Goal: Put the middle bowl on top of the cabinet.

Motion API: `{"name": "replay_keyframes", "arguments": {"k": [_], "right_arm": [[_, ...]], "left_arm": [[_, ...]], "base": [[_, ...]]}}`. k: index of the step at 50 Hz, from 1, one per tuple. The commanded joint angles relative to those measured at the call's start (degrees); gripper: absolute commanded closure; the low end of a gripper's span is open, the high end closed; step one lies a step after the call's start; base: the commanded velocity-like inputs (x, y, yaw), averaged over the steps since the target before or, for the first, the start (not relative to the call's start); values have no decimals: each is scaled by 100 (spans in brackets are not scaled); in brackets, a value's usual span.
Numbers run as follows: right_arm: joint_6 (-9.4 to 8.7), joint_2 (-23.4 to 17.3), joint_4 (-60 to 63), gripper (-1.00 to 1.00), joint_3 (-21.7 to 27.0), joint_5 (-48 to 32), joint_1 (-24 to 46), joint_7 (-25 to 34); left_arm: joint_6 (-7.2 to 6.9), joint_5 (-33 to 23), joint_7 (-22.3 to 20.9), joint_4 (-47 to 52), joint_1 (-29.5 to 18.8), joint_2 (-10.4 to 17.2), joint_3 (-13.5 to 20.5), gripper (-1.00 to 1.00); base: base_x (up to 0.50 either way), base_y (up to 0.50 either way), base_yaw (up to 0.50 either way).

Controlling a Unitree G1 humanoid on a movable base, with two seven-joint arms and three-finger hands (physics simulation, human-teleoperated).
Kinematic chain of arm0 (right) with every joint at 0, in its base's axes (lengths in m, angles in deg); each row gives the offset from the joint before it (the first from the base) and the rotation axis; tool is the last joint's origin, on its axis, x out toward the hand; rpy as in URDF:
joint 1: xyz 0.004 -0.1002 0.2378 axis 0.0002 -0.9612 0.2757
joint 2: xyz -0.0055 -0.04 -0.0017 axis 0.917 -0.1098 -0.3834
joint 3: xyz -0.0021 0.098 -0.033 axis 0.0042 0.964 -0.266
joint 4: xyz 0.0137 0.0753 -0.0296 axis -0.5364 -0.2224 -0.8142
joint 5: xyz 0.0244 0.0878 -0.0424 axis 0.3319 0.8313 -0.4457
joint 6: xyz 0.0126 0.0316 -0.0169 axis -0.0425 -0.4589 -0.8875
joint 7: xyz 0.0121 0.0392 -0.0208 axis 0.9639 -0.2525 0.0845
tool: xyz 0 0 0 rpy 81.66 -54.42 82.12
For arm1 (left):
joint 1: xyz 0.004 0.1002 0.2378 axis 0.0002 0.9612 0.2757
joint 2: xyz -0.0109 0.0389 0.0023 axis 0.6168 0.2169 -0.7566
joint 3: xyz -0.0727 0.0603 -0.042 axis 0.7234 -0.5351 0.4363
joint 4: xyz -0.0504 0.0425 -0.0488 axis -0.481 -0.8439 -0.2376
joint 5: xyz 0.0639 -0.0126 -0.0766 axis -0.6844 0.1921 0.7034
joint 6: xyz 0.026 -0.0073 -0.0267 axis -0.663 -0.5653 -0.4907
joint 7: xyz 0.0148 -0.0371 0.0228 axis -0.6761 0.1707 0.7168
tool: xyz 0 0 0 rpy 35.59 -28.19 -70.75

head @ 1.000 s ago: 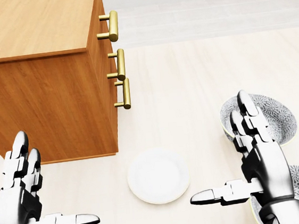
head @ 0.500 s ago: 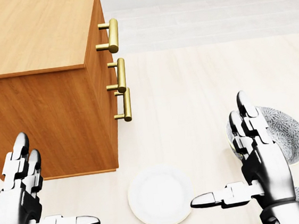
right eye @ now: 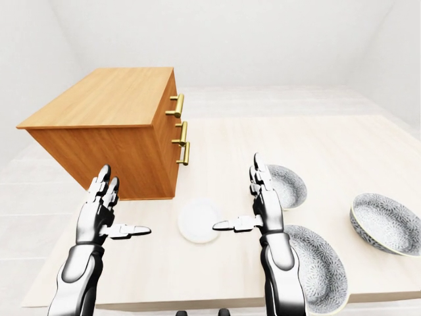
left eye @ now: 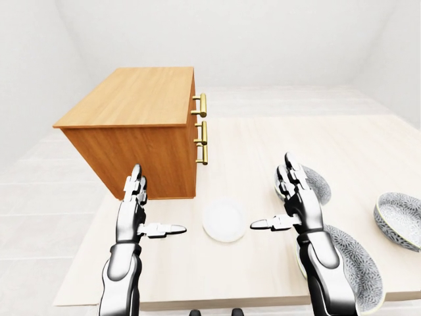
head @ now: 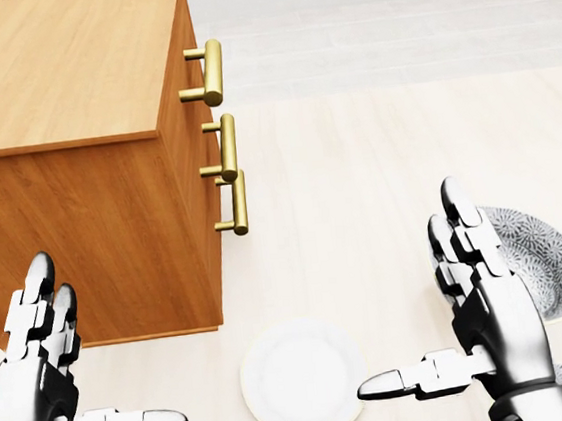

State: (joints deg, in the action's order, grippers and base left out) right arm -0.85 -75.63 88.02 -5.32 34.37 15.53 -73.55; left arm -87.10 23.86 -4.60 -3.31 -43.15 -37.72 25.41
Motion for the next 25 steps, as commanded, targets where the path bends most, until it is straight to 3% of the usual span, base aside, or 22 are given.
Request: {"name": "replay_keyframes", "arguments": {"k": [1,20,25], "right_arm": [[0,7,-25,-100,4,-17,-8,12],[0,12,-10,-100,7,-51,-48,11],[0,11,-15,-100,19,-46,-41,5]], "left_arm": [[-3,-2,-2,-2,-4,1,1,-100],[62,-4,-3,26,36,-11,16,-100],[-36,-136,173,84,16,-35,30,-100]], "base": [[19,0,0],[0,0,0],[0,0,0]]}}
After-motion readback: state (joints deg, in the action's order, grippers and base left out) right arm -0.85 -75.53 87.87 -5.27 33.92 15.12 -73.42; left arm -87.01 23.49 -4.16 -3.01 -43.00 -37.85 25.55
